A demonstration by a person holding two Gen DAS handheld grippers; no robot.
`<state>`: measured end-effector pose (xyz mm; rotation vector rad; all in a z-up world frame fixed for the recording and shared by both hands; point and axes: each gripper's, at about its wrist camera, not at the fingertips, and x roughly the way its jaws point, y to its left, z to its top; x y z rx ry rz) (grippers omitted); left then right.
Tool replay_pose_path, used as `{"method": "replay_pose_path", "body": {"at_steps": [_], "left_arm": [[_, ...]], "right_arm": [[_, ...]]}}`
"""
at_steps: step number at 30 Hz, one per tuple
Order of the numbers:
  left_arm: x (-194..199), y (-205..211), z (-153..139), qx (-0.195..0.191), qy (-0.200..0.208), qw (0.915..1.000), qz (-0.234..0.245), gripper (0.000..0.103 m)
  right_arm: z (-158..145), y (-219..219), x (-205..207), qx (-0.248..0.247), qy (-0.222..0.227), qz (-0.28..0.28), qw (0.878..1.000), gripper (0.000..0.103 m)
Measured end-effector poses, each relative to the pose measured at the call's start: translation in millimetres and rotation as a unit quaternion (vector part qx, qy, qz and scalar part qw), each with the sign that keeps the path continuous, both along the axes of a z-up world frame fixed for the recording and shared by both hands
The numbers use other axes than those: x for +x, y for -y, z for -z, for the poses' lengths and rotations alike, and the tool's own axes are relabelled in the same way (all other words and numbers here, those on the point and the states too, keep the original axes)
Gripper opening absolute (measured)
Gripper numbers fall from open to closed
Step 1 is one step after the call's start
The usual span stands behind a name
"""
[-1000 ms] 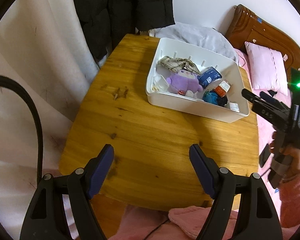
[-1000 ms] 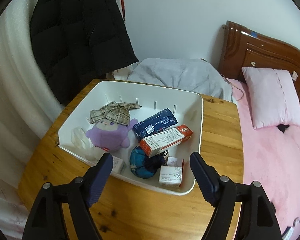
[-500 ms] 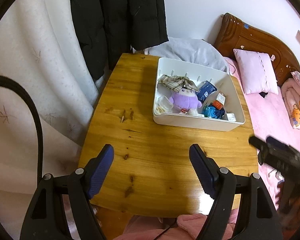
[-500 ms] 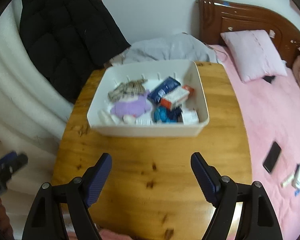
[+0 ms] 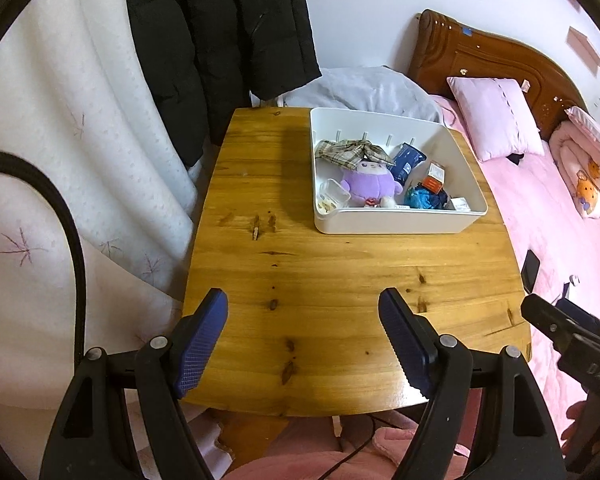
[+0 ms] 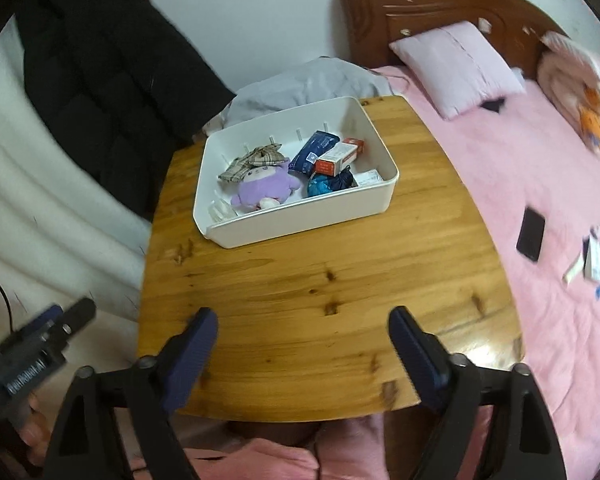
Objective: Organize objects
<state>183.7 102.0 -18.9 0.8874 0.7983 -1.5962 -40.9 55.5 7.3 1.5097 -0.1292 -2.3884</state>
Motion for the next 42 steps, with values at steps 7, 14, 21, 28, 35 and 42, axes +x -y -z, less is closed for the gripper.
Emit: {"method": "replay_pose_path", "body": {"at_steps": [7, 14, 21, 28, 35, 42], "left_arm": [[-7.1, -9.3, -14.2, -0.027, 0.002, 0.9995, 0.019, 0.096], [-21.0, -15.4, -24.3, -0.050, 0.021, 0.9985, 0.011, 0.099], [-32.6, -22.7, -26.8, -0.069, 0.050, 0.9963, -0.008, 0.100], [-45.3, -24.3, -27.1, -0.077, 0.067, 0.9948, -0.007, 0.100], [-51.8, -22.1, -29.7, -0.082, 0.060, 0.9948, -0.010, 0.101], [-54.8, -18.7, -29.9, -0.082, 0.050, 0.9953, -0.014, 0.101]], "right_arm": [[-14.6, 9.6, 20.0, 0.035, -0.049, -0.016, 0.998, 0.091], [-24.2, 6.2, 25.8, 0.043, -0.081, -0.027, 0.995, 0.091], [-22.5, -3.7, 17.5, 0.039, -0.084, -0.025, 0.995, 0.091], [-19.2, -10.3, 6.2, 0.033, -0.077, -0.024, 0.996, 0.091], [-22.4, -10.2, -0.2, 0.040, -0.089, -0.030, 0.995, 0.091], [-23.5, -9.3, -3.3, 0.050, -0.097, -0.038, 0.993, 0.091]]}}
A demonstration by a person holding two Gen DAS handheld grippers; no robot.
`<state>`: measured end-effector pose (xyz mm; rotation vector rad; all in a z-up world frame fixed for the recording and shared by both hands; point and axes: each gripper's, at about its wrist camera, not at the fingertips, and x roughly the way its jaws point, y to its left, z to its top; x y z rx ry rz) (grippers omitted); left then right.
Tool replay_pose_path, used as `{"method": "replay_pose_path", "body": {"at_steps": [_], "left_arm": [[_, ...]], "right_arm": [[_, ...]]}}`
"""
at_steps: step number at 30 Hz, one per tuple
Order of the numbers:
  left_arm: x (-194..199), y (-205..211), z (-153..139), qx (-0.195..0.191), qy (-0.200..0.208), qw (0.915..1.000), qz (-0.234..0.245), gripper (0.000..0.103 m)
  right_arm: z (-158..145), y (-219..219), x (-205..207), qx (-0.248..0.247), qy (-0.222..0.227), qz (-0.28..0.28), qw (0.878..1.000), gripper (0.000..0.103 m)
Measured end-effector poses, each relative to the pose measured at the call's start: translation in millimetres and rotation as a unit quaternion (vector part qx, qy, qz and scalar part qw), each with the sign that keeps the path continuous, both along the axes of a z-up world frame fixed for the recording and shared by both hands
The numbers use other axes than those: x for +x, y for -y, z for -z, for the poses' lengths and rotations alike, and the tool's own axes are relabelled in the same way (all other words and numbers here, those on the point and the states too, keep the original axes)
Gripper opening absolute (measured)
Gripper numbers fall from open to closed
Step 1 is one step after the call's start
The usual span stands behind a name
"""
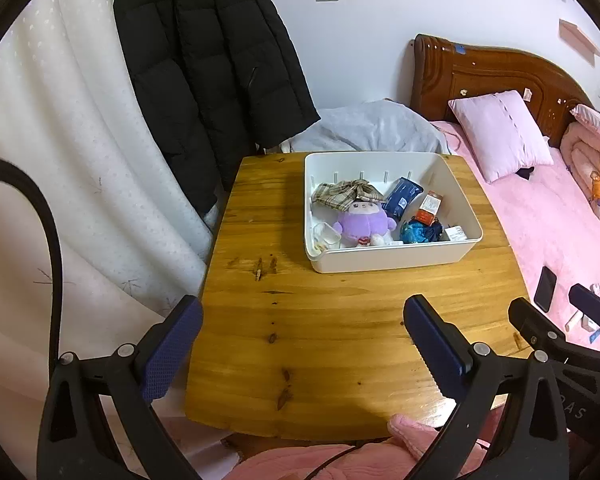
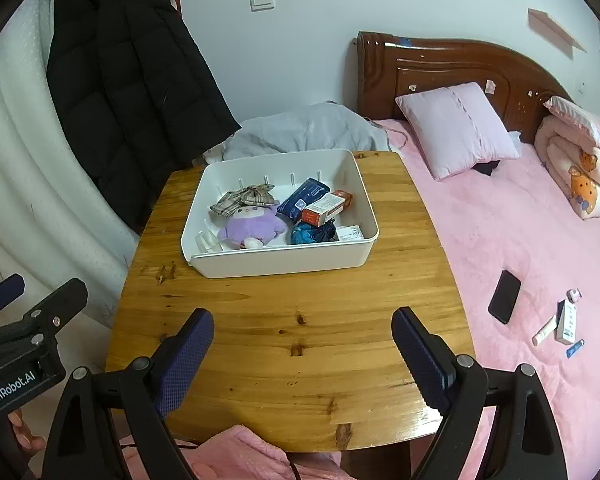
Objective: Organize objects
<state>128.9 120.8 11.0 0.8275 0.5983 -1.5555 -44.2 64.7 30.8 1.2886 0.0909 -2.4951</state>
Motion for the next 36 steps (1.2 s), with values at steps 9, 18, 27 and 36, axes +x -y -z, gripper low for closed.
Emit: {"method": "replay_pose_path", "body": {"at_steps": [9, 18, 27, 36], "left_arm": [[-7.8, 2.2, -2.4, -0.007, -0.003, 1.0000, 0.004, 0.101], [-9.1, 3.6, -3.1, -0.008, -0.007, 0.9999, 0.000, 0.101], [-9.4, 4.8, -2.7, -0.005, -0.008, 0.9999, -0.004, 0.101], [-10.1, 4.0, -2.2, -0.004, -0.008, 0.9999, -0.005, 0.101]], "right_arm": [[0.9, -1.8, -5.0, 0.005, 0.001, 0.000, 1.000, 0.091], [3.5, -4.8, -10.6, 0.006, 0.007, -0.003, 1.000, 0.091], [6.8, -4.5, -13.2, 0.013, 0.012, -0.013, 1.000, 0.091], [9.4, -2.7, -14.0, 0.018, 0.012, -0.021, 1.000, 0.091]]}}
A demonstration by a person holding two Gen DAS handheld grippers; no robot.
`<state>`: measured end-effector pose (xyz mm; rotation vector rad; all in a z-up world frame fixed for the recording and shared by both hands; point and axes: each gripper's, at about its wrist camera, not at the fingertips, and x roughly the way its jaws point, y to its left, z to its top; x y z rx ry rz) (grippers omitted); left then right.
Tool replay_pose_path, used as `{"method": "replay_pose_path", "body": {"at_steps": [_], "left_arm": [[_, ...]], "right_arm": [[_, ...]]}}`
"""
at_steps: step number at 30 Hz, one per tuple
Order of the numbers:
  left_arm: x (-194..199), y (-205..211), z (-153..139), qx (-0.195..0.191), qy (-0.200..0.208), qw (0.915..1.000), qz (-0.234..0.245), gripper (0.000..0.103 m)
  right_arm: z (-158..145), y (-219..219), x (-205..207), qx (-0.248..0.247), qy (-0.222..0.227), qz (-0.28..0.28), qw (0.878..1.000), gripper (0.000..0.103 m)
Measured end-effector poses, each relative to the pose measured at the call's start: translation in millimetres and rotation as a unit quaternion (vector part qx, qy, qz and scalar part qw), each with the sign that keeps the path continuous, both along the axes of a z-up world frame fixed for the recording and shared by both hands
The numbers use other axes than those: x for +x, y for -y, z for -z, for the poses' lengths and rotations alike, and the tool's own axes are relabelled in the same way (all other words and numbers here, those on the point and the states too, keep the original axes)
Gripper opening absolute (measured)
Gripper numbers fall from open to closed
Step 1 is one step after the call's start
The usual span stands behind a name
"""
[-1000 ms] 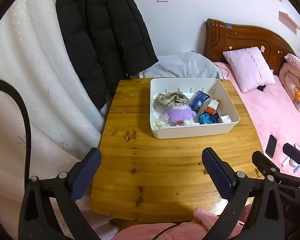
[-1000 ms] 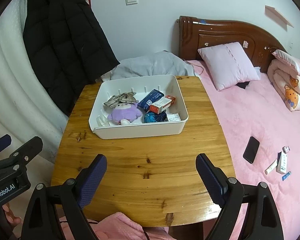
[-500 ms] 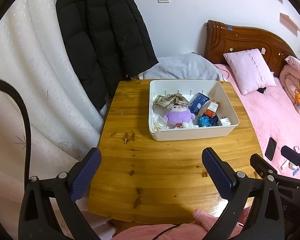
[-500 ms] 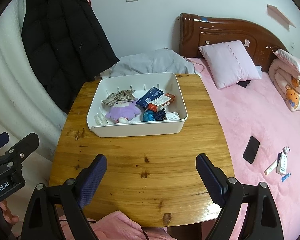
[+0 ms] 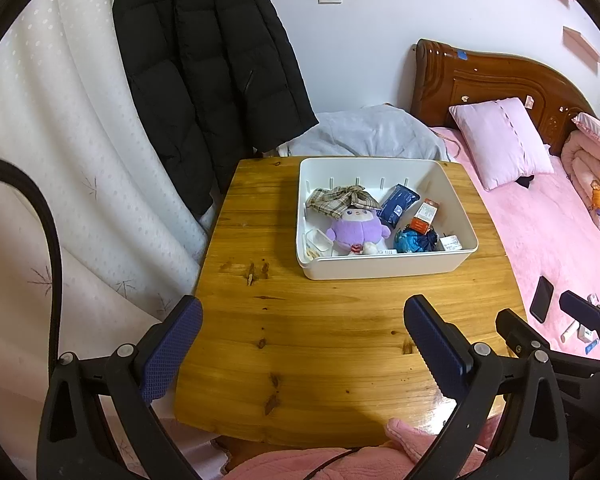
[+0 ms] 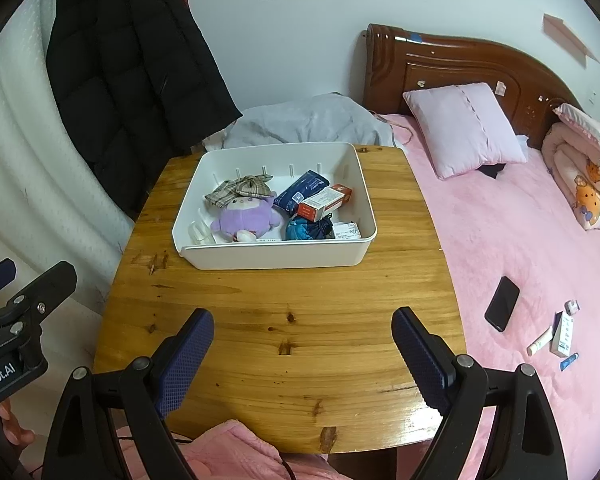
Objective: Organize objects
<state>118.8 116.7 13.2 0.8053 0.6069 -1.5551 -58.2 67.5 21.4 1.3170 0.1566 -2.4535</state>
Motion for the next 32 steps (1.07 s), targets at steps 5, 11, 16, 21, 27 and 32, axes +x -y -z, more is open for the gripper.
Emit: {"method": "replay_pose_path", "body": {"at_steps": [5, 11, 16, 21, 27, 32], "left_arm": [[-1.1, -0.9, 0.2, -0.001, 0.000, 1.0000, -0.002, 0.101], [-2.8, -0.3, 1.2, -0.001, 0.001, 1.0000, -0.007, 0.101], [-3.8, 0.7, 1.8, -0.001, 0.000, 0.9999, -0.010, 0.101], [-4.1, 1.6, 2.6, -0.001, -0.001, 0.9999, -0.012, 0.101], [-4.9, 3.2, 2.5, 0.000, 0.000, 0.9999, -0.013, 0.101], [-5.9, 4.5, 2.6, 0.001, 0.001, 0.9999, -0.014, 0.101]], "right_arm": [[0.3, 0.8, -1.2, 0.000, 0.000, -0.001, 1.000, 0.091], [0.3, 3.3, -2.6, 0.000, 0.001, -0.002, 1.000, 0.091], [0.1, 6.7, -3.4, 0.001, 0.002, -0.005, 1.000, 0.091], [1.1, 8.8, -6.1, 0.002, 0.003, -0.008, 1.000, 0.091], [1.4, 9.0, -7.8, 0.003, 0.004, -0.009, 1.000, 0.091], [3.7, 7.9, -11.3, 0.004, 0.008, -0.012, 1.000, 0.091]]}}
